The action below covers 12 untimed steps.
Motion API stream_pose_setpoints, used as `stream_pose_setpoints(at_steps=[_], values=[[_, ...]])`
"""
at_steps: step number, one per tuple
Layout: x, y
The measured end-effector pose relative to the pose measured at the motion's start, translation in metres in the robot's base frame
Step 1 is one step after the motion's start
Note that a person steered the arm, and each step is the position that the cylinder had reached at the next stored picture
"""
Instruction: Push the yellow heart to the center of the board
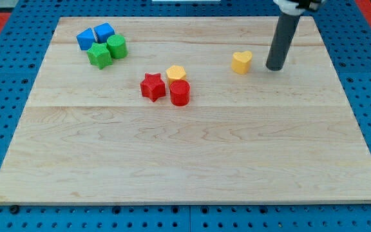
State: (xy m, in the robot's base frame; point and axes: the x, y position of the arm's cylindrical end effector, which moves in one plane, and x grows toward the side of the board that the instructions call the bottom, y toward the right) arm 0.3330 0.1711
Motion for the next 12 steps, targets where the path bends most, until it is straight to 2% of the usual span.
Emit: stream_pose_setpoints(at_steps=[1,2,3,5,6,8,12], values=[[-0.004,-0.055],[0.036,-0.103],[0.060,-0.152],[0.018,-0.048],[0.016,-0.019],[-0.008,-0.057],[-0.008,-0.109]])
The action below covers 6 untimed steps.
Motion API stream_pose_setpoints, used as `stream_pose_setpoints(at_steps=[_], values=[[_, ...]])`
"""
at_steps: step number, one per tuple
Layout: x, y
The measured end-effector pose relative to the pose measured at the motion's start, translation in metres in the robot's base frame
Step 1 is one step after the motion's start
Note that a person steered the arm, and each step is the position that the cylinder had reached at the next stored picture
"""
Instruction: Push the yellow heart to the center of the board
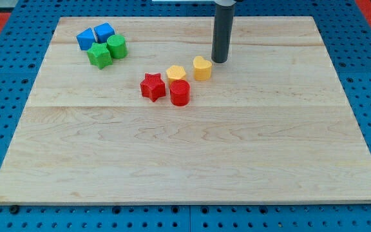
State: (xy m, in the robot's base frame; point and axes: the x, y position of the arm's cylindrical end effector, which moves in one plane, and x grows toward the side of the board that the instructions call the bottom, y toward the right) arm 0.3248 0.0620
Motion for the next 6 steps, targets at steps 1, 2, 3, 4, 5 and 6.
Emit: stream_pose_setpoints(at_steps=[1,2,3,4,5,6], values=[[0.000,-0.002],[-0.002,-0.002],[-0.002,-0.002],[0.020,-0.039],[0.041,-0.088],[0.031,-0.091]])
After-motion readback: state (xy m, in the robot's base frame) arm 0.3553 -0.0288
